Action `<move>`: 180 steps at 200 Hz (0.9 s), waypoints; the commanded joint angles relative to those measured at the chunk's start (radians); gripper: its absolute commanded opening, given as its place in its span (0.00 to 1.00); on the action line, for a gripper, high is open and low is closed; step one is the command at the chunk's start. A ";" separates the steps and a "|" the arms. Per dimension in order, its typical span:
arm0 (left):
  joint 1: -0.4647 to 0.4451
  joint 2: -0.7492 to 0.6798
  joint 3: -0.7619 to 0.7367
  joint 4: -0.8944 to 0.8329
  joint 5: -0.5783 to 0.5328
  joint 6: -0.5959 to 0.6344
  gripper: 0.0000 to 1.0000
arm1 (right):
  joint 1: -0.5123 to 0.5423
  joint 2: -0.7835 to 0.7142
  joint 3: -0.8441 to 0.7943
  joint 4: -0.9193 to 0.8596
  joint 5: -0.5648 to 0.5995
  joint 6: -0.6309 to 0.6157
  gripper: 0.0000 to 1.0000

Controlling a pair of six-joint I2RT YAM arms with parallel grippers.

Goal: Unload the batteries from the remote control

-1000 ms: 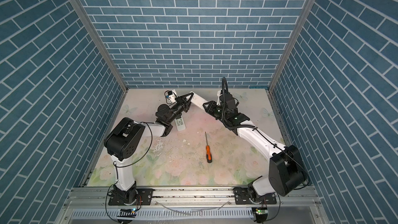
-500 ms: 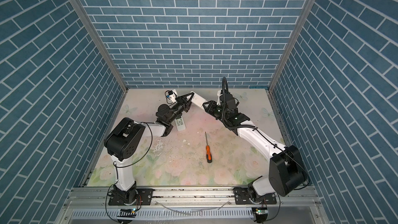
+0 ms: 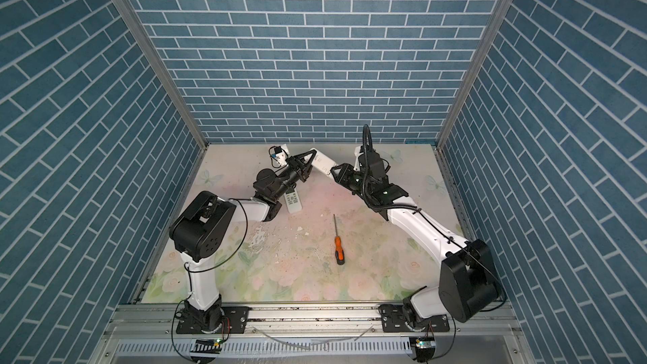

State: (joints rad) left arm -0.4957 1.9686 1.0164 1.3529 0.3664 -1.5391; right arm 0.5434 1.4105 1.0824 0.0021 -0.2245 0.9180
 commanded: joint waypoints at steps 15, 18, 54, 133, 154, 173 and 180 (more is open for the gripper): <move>0.000 -0.015 0.022 0.048 0.029 0.022 0.00 | -0.003 -0.052 -0.004 -0.037 0.022 -0.030 0.39; 0.000 -0.014 0.021 0.050 0.029 0.024 0.00 | -0.003 -0.053 -0.004 -0.039 0.022 -0.030 0.38; 0.000 0.003 0.025 0.052 0.031 0.024 0.00 | -0.003 -0.056 -0.002 -0.044 0.022 -0.030 0.31; 0.008 0.014 0.026 0.053 0.036 0.030 0.00 | -0.003 -0.063 -0.002 -0.028 0.013 -0.019 0.24; 0.009 0.018 0.028 0.052 0.034 0.031 0.00 | -0.004 -0.064 -0.003 -0.024 0.008 -0.019 0.22; 0.009 0.022 0.030 0.052 0.035 0.032 0.00 | -0.003 -0.065 -0.004 -0.017 0.001 -0.019 0.19; 0.009 0.023 0.030 0.052 0.036 0.031 0.00 | -0.003 -0.066 -0.005 -0.011 -0.003 -0.019 0.17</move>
State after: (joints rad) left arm -0.4854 1.9736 1.0168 1.3651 0.3828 -1.5215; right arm 0.5426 1.3754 1.0824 -0.0364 -0.2153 0.9100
